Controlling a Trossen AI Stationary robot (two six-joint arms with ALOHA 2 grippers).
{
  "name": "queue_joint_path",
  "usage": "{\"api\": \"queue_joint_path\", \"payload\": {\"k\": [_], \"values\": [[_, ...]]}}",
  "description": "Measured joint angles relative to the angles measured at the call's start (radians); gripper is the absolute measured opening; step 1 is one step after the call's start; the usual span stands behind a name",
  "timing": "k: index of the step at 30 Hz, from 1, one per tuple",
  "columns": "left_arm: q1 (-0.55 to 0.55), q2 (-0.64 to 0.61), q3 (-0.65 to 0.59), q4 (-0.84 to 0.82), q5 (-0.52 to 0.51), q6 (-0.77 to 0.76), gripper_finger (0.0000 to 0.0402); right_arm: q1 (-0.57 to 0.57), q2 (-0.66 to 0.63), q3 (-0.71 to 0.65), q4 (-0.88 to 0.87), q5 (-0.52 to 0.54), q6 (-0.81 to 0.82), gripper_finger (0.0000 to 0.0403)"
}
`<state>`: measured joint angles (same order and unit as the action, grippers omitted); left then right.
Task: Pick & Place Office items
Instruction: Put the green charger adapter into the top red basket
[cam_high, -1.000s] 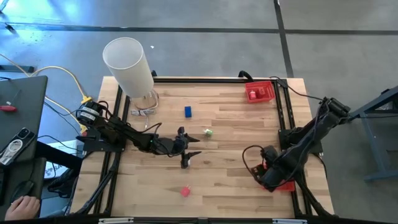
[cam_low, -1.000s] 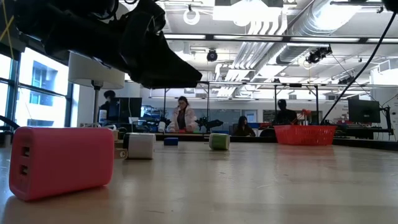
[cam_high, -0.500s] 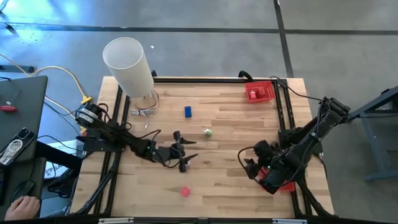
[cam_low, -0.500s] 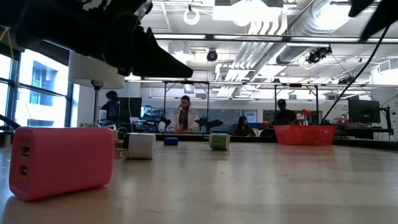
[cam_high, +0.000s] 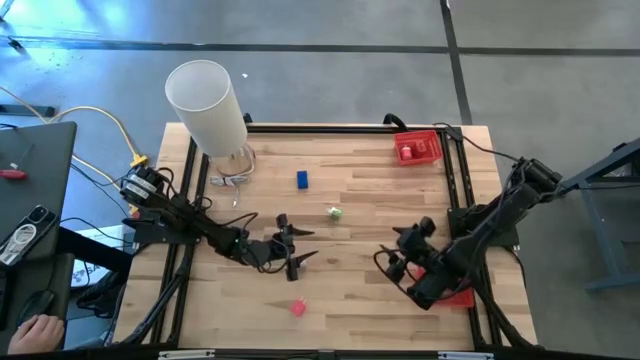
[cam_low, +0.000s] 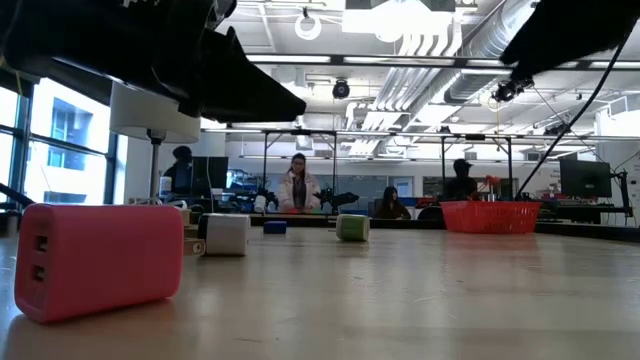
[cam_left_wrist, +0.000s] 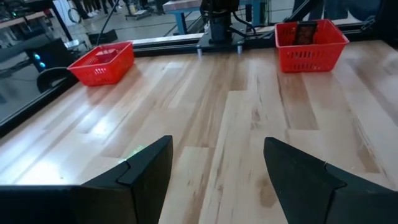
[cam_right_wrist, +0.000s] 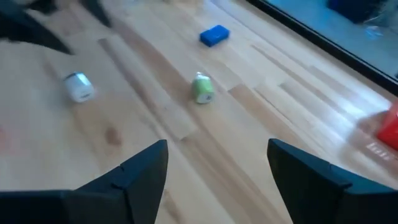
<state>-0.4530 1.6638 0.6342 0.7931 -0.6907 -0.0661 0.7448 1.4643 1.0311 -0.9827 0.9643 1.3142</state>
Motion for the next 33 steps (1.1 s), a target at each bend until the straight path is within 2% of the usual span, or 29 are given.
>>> {"api": "queue_joint_path", "payload": {"k": [5, 8, 11, 19, 26, 33], "values": [[-0.012, 0.000, 0.000, 0.000, -0.027, -0.026, 0.0245, -0.049, 0.000, -0.157, 0.086, 0.000, 0.093, 0.0262], [-0.019, 0.000, 0.000, -0.001, -0.053, -0.037, 0.0245, -0.082, 0.000, -0.250, 0.202, -0.025, 0.089, 0.0262], [-0.022, 0.000, 0.000, -0.001, -0.076, -0.040, 0.0245, -0.109, 0.000, -0.331, 0.374, -0.030, 0.004, 0.0262], [-0.022, 0.000, 0.000, -0.009, -0.089, -0.089, 0.0245, -0.171, 0.000, -0.515, 0.867, -0.066, -0.371, 0.0262], [-0.022, 0.000, 0.000, -0.009, -0.098, -0.096, 0.0245, -0.206, 0.000, -0.614, 1.062, -0.081, -0.483, 0.0262], [-0.008, 0.000, 0.000, -0.009, -0.098, -0.187, 0.0245, -0.230, 0.000, -0.696, 1.241, -0.083, -0.559, 0.0262]]}}
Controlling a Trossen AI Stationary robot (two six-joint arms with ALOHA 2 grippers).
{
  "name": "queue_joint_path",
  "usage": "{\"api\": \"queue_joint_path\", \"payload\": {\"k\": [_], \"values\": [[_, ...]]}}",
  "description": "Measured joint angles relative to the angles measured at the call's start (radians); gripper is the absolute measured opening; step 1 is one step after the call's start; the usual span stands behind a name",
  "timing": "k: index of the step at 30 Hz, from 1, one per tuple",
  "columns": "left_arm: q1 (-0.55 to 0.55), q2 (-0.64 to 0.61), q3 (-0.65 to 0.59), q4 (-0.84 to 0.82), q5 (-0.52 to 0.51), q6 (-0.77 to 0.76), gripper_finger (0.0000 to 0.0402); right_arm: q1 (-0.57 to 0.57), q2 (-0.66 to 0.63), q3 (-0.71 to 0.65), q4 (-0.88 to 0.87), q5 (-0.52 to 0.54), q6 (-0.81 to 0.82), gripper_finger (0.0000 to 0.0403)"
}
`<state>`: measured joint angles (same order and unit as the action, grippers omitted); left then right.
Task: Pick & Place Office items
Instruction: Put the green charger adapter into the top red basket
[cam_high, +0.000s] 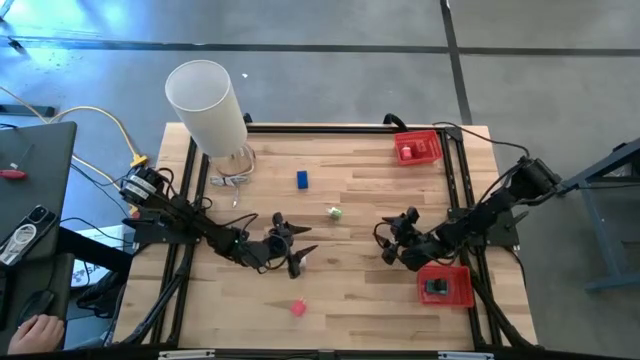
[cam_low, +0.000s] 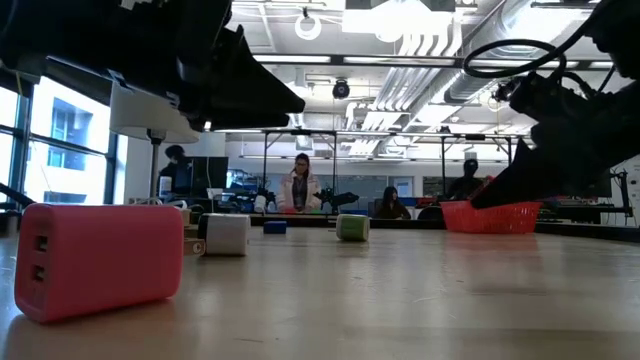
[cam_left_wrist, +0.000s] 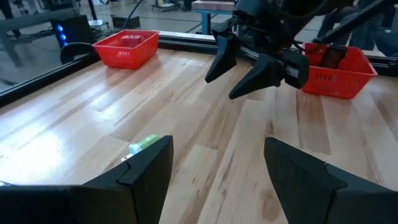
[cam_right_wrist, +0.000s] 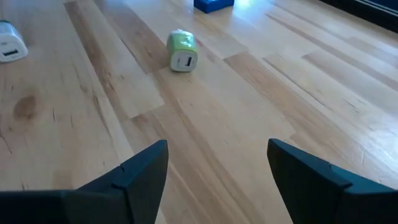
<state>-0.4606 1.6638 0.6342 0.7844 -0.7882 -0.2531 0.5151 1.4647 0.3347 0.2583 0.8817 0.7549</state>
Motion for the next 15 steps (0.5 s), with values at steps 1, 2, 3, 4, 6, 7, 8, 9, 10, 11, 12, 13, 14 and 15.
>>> {"api": "queue_joint_path", "payload": {"k": [1, 2, 3, 4, 6, 7, 8, 9, 10, 11, 12, 13, 14, 15], "values": [[0.001, 0.000, 0.000, 0.000, 0.000, -0.001, 0.0245, -0.005, 0.000, -0.011, 0.029, -0.003, -0.014, 0.0262], [0.002, 0.000, 0.000, 0.000, 0.000, -0.002, 0.0245, -0.011, 0.000, -0.021, 0.055, -0.013, -0.029, 0.0262], [0.002, 0.000, 0.000, 0.000, 0.001, -0.003, 0.0245, -0.018, 0.000, -0.031, 0.080, -0.028, -0.046, 0.0262], [0.002, 0.000, 0.000, 0.000, 0.001, -0.003, 0.0245, -0.026, 0.000, -0.037, 0.098, -0.044, -0.063, 0.0262], [0.002, 0.000, 0.000, 0.001, 0.001, -0.003, 0.0245, -0.042, 0.000, -0.046, 0.133, -0.081, -0.104, 0.0262], [0.002, 0.000, 0.000, 0.001, 0.001, -0.003, 0.0245, -0.051, 0.002, -0.048, 0.146, -0.098, -0.124, 0.0262], [0.002, 0.000, 0.000, 0.001, 0.001, -0.003, 0.0245, -0.061, 0.011, -0.048, 0.168, -0.111, -0.142, 0.0262], [0.002, 0.000, 0.000, 0.001, 0.001, -0.003, 0.0245, -0.072, 0.022, -0.048, 0.189, -0.123, -0.158, 0.0262], [0.002, 0.000, 0.000, 0.001, 0.001, -0.003, 0.0245, -0.080, 0.035, -0.048, 0.212, -0.132, -0.178, 0.0262], [0.002, 0.000, 0.000, 0.001, 0.001, -0.003, 0.0245, -0.089, 0.048, -0.049, 0.236, -0.140, -0.198, 0.0262], [0.002, 0.000, 0.000, 0.001, 0.001, -0.003, 0.0245, -0.098, 0.068, -0.049, 0.269, -0.154, -0.220, 0.0262], [0.002, 0.000, 0.000, 0.001, 0.001, -0.003, 0.0245, -0.109, 0.092, -0.048, 0.303, -0.168, -0.238, 0.0262], [0.002, 0.000, 0.000, 0.001, 0.001, -0.003, 0.0245, -0.118, 0.119, -0.048, 0.332, -0.182, -0.252, 0.0262], [0.002, 0.000, 0.000, 0.001, 0.001, -0.003, 0.0245, -0.126, 0.145, -0.049, 0.359, -0.188, -0.261, 0.0262]]}}
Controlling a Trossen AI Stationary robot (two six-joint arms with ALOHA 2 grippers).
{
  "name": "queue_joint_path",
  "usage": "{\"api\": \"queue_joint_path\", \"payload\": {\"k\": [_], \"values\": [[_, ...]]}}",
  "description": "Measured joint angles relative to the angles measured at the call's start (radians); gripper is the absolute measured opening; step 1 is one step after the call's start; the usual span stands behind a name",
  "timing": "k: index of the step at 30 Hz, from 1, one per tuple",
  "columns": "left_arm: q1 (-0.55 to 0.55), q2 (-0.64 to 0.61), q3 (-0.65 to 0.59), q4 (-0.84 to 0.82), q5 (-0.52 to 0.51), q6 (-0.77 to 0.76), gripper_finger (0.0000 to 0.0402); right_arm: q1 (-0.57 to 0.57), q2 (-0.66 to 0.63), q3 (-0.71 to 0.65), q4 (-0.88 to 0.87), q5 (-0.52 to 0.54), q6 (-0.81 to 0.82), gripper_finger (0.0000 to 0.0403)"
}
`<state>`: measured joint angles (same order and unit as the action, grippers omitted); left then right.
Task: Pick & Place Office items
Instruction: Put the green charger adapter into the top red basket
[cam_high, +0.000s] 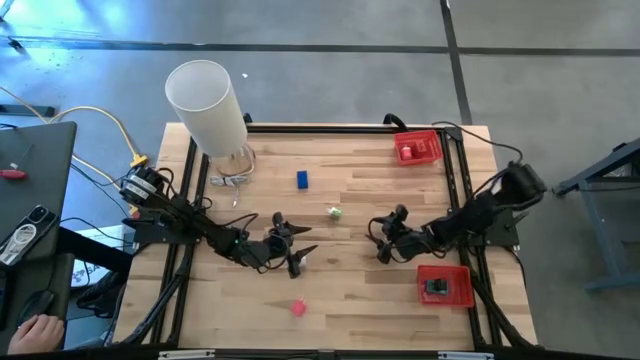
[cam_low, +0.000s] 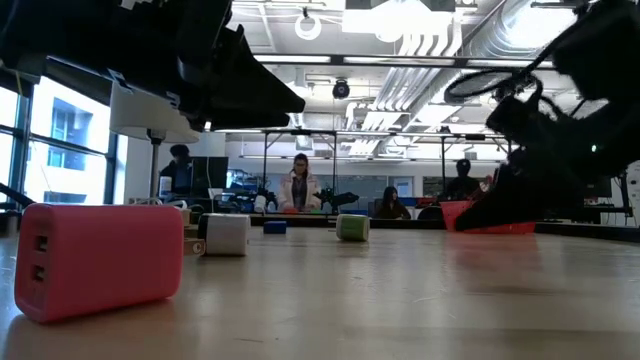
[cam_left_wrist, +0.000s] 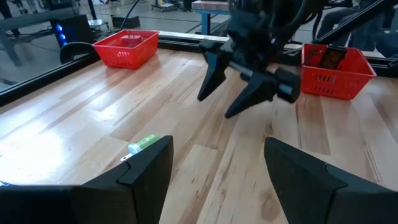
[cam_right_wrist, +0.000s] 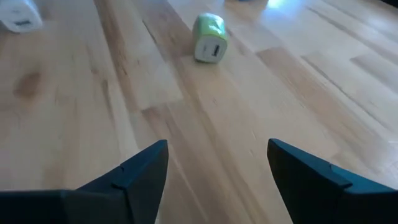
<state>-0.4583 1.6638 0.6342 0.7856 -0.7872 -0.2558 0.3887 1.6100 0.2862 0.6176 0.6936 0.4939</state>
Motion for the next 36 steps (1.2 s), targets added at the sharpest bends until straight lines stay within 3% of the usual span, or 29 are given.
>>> {"api": "queue_joint_path", "payload": {"k": [12, 18, 36], "values": [[0.010, 0.000, 0.000, 0.000, 0.004, -0.021, 0.0245, -0.090, 0.283, 0.001, 0.378, -0.087, -0.071, 0.0262], [0.019, 0.000, 0.000, 0.000, 0.009, -0.053, 0.0245, -0.124, 0.363, 0.001, 0.537, -0.137, -0.152, 0.0262], [0.018, 0.000, 0.000, 0.000, 0.010, -0.060, 0.0245, -0.295, 0.376, 0.119, 0.459, -0.368, -0.308, 0.0262]]}}
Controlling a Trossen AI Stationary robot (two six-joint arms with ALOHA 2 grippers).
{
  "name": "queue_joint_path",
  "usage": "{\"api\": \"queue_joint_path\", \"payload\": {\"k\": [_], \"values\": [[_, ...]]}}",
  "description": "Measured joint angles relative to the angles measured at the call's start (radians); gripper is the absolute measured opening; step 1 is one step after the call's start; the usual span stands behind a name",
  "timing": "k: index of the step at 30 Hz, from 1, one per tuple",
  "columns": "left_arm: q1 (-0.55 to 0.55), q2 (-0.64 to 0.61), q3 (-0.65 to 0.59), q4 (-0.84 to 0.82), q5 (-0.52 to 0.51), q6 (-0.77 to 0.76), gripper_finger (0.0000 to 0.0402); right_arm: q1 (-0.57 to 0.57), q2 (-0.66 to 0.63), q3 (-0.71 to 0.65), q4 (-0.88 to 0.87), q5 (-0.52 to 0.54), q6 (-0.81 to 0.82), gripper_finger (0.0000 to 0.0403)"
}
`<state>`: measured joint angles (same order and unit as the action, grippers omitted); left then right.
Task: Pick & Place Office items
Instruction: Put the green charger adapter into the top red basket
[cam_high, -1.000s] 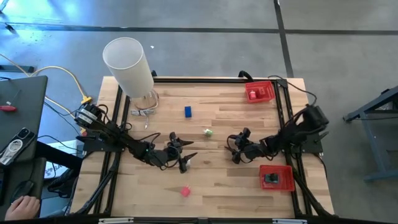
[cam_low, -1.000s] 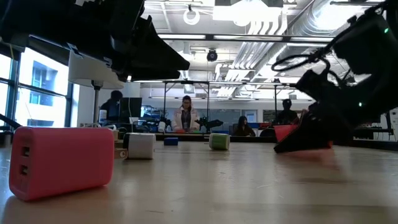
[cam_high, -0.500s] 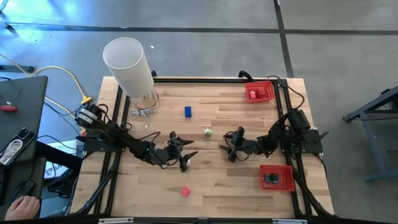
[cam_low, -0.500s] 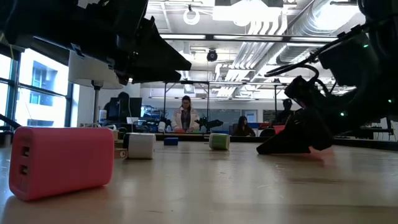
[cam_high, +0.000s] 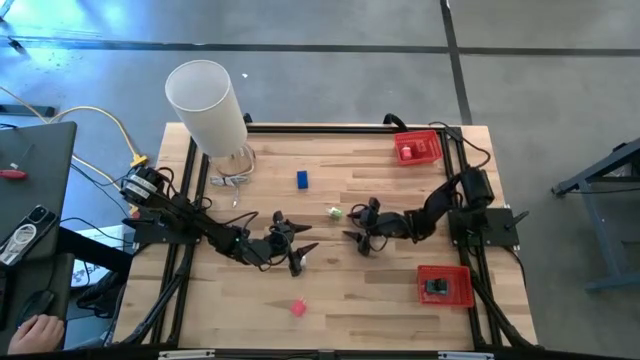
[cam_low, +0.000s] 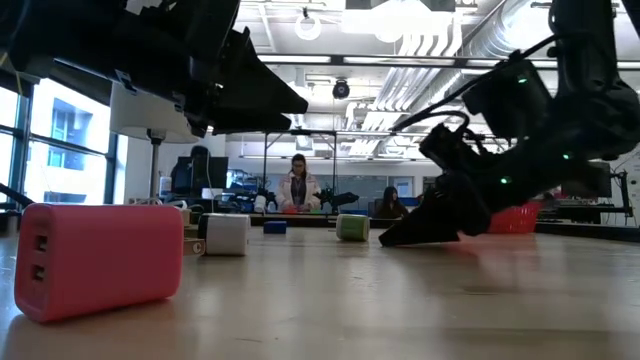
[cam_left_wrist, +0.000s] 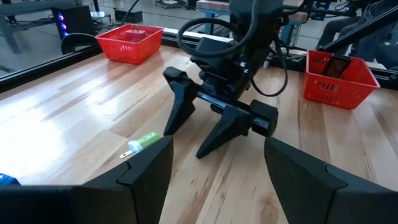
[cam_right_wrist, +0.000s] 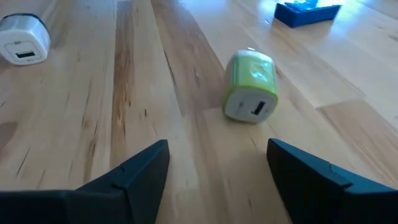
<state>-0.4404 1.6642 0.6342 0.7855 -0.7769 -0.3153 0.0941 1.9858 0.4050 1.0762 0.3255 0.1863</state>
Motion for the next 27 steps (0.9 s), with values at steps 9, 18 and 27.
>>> {"api": "queue_joint_path", "payload": {"k": [9, 18, 27], "values": [[0.000, 0.000, 0.000, -0.007, -0.001, 0.000, 0.0245, -0.062, 0.000, 0.068, -0.070, -0.080, -0.034, 0.0262], [0.000, 0.000, 0.000, -0.009, -0.004, 0.000, 0.0245, -0.101, 0.003, 0.115, -0.097, -0.112, -0.060, 0.0262], [0.000, 0.000, 0.000, -0.012, -0.004, 0.000, 0.0245, -0.137, 0.002, 0.153, -0.150, -0.144, -0.098, 0.0262]]}}
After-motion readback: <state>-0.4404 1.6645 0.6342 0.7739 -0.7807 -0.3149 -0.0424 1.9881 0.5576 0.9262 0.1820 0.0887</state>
